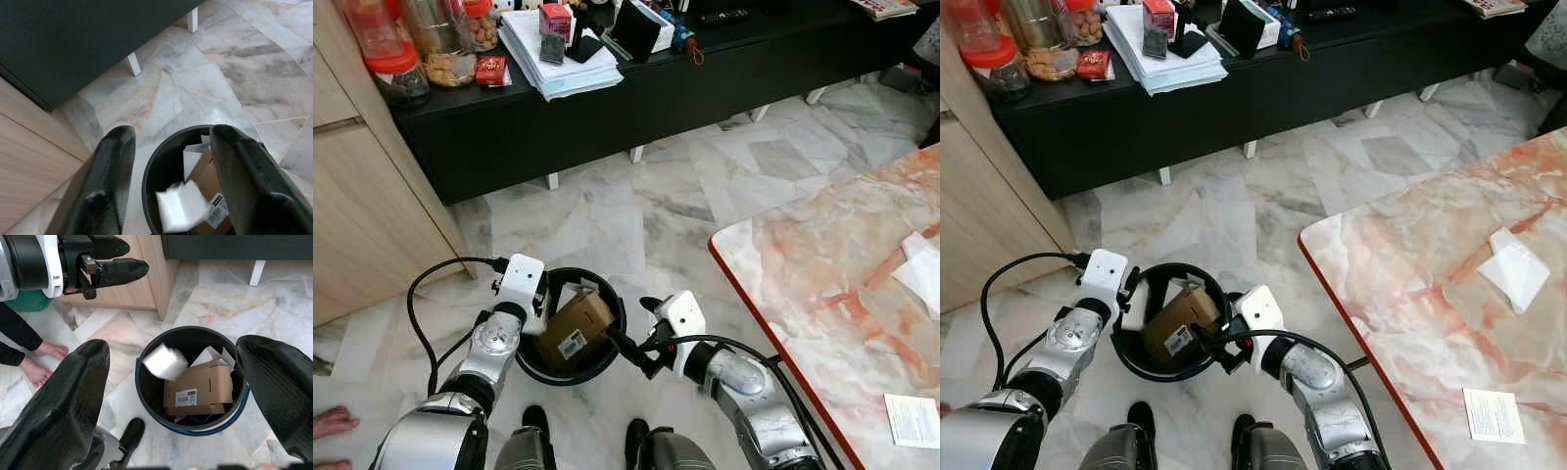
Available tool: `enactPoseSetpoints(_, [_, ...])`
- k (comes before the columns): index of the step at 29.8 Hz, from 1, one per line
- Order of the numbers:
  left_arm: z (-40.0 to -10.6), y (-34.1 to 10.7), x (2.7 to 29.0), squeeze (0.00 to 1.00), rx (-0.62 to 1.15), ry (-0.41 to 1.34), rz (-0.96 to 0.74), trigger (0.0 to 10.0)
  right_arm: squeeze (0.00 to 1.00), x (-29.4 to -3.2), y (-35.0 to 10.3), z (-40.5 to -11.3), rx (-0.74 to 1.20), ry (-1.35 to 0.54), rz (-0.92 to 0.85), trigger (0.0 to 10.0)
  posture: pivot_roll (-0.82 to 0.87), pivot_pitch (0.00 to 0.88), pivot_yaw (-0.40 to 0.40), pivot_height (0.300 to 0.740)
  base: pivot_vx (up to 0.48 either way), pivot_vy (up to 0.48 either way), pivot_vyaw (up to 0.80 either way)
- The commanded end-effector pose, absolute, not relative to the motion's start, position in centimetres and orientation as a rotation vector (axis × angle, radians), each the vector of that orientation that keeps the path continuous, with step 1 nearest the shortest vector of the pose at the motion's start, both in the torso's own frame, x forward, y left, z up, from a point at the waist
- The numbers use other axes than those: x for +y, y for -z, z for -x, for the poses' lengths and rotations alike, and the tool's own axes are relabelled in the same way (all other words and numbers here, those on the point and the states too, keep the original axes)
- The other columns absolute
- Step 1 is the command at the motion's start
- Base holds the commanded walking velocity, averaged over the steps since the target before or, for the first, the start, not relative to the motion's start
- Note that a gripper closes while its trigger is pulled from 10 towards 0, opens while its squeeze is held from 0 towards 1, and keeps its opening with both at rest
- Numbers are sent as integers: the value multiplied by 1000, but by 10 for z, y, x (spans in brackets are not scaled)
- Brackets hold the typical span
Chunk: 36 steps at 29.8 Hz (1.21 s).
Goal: Picking trash to rubbish bin
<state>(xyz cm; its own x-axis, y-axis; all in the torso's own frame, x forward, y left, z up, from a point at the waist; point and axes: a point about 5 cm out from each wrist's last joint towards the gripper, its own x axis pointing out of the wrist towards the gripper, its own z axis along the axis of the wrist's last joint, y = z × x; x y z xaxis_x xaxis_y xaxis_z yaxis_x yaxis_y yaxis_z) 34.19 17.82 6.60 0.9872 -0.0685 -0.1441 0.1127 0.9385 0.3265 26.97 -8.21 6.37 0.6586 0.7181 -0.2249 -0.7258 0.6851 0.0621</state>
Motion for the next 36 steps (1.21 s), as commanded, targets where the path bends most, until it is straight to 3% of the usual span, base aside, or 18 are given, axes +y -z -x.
enactPoseSetpoints(1, [-337, -58, 179, 1000, 159, 85, -338, 10000, 0, -84, -61, -266, 254, -815, 30, 10000, -201, 300, -137, 740, 0, 0, 0])
enactPoseSetpoints(2, [-337, -58, 180, 239, 159, 79, -348, 10000, 0, -84, -61, -266, 255, -815, 30, 10000, -201, 300, -137, 740, 0, 0, 0])
enactPoseSetpoints(3, [-336, -58, 180, 239, 159, 76, -355, 10000, 0, -84, -61, -266, 255, -815, 30, 10000, -201, 300, -137, 740, 0, 0, 0])
enactPoseSetpoints(4, [-336, -57, 180, 0, 167, 70, -353, 10000, 0, -84, -60, -266, 256, -814, 30, 10000, -201, 300, -137, 740, 0, 0, 0])
enactPoseSetpoints(10, [-327, -45, 180, 0, 195, 64, -326, 10000, 0, -86, -54, -266, 274, -803, 31, 10000, -187, 290, -127, 740, 0, 0, 0])
enactPoseSetpoints(13, [-299, -14, 177, 0, 283, 54, -276, 10000, 0, -95, -31, -263, 356, -768, 70, 10000, -169, 269, -116, 740, 0, 0, 0])
enactPoseSetpoints(16, [-289, -4, 176, 0, 318, 50, -261, 10000, 0, -99, -22, -262, 392, -753, 86, 10000, -160, 259, -113, 740, 0, 0, 0])
enactPoseSetpoints(18, [-259, 23, 175, 0, 413, 56, -265, 10000, 0, -113, 1, -255, 492, -699, 113, 10000, -143, 241, -106, 740, 0, 0, 0])
enactPoseSetpoints(22, [-241, 36, 181, 0, 470, 37, -264, 10000, 0, -127, 14, -255, 550, -634, 155, 10000, -128, 221, -99, 740, 0, 0, 0])
enactPoseSetpoints(31, [-214, 53, 193, 0, 560, -1, -276, 10000, 0, -159, 34, -250, 661, -467, 238, 10000, -104, 179, -91, 740, 0, 0, 0])
enactPoseSetpoints(36, [-201, 61, 197, 0, 613, -14, -281, 10000, 0, -180, 39, -249, 701, -282, 201, 10000, -94, 153, -95, 740, 0, 0, 0])
